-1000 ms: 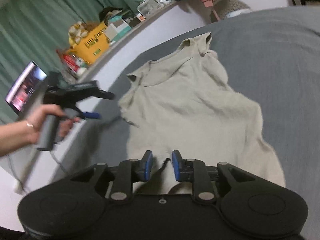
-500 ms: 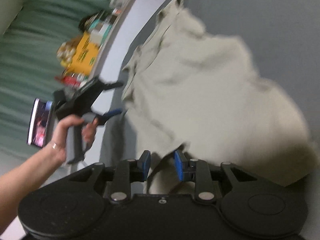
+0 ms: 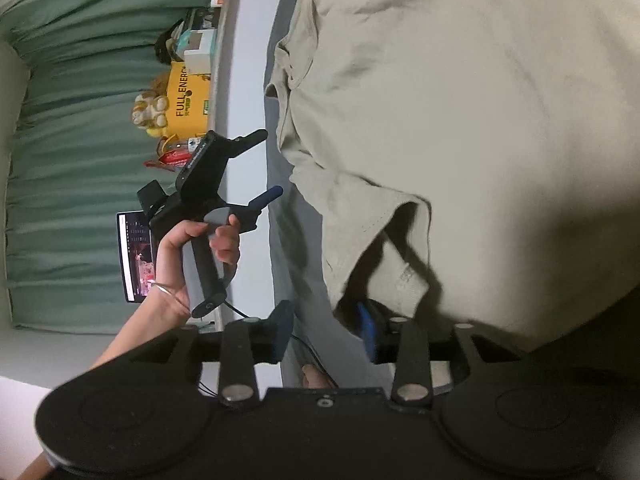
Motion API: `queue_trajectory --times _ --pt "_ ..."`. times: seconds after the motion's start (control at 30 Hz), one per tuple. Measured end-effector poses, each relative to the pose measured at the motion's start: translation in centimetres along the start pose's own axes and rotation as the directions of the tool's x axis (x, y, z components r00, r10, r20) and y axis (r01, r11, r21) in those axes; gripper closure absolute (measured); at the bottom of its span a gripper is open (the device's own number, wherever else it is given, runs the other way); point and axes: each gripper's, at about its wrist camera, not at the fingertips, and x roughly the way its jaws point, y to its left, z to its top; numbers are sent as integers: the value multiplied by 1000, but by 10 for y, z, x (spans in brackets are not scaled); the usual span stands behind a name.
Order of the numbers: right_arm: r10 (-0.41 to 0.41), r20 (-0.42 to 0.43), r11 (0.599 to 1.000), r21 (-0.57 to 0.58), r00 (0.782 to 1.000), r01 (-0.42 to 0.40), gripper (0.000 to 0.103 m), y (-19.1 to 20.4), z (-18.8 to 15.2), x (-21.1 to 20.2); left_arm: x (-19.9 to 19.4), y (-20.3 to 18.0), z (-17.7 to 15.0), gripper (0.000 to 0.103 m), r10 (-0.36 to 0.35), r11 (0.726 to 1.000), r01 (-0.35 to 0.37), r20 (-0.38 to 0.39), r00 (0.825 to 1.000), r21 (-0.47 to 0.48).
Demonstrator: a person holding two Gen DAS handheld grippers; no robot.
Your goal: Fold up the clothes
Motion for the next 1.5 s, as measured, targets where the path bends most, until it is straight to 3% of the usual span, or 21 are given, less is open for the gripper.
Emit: queue_trajectory --times 0.17,0.23,0.27,0.33,0.5,0.6,0.67,0.7,0.8,0.93,1.0,1.03,1.07,1.23,1.4,1.5 --pt "-26 82 989 -141 996 37 63 15 5 4 1 3 -1 0 -1 1000 1 -5 1000 -7" --pt "-4 81 991 -133 997 15 91 13 8 3 3 2 -2 0 3 1000 -3 -13 1000 1" --pt "9 79 992 -123 997 0 96 11 10 3 4 0 -3 0 8 1000 -8 -14 1000 7" --pt "70 124 994 -89 990 -60 97 11 16 -6 6 -2 -4 0 10 1000 -10 -19 1000 14" --pt "216 286 974 -2 933 -225 98 9 32 -36 6 -4 -5 0 -47 999 47 -8 999 -8" --pt "181 407 969 81 895 -233 98 -3 46 -55 6 -7 -5 0 -92 995 92 -3 996 -30" --pt "151 446 963 136 882 -234 98 -12 52 -60 9 -15 -6 1 -92 996 92 -4 996 -17" --pt "143 452 956 166 881 -241 98 -16 54 -60 9 -20 -6 6 -89 996 89 -1 996 -1" --pt "141 441 950 191 887 -246 98 -19 56 -55 10 -33 -5 34 -102 995 101 5 995 19" --pt "148 418 959 161 897 -233 98 -12 58 -49 9 -39 -1 36 -186 981 187 27 982 -51" --pt "153 412 958 161 898 -237 98 -12 59 -49 11 -43 -1 38 -195 979 196 14 981 -56" --pt "155 409 958 162 899 -239 98 -12 59 -50 12 -45 -2 49 -191 980 192 9 981 -50" --pt "155 407 958 162 900 -239 98 -13 60 -51 13 -47 -3 54 -186 981 186 3 983 -47" --pt "149 400 961 159 904 -228 98 -15 59 -53 14 -51 -8 55 -174 984 175 20 985 -35" --pt "145 394 963 153 908 -220 98 -17 58 -56 11 -41 -9 55 -241 965 245 47 969 -92" --pt "143 392 965 147 909 -216 98 -19 57 -56 14 -40 -13 55 -223 970 226 41 974 -86"
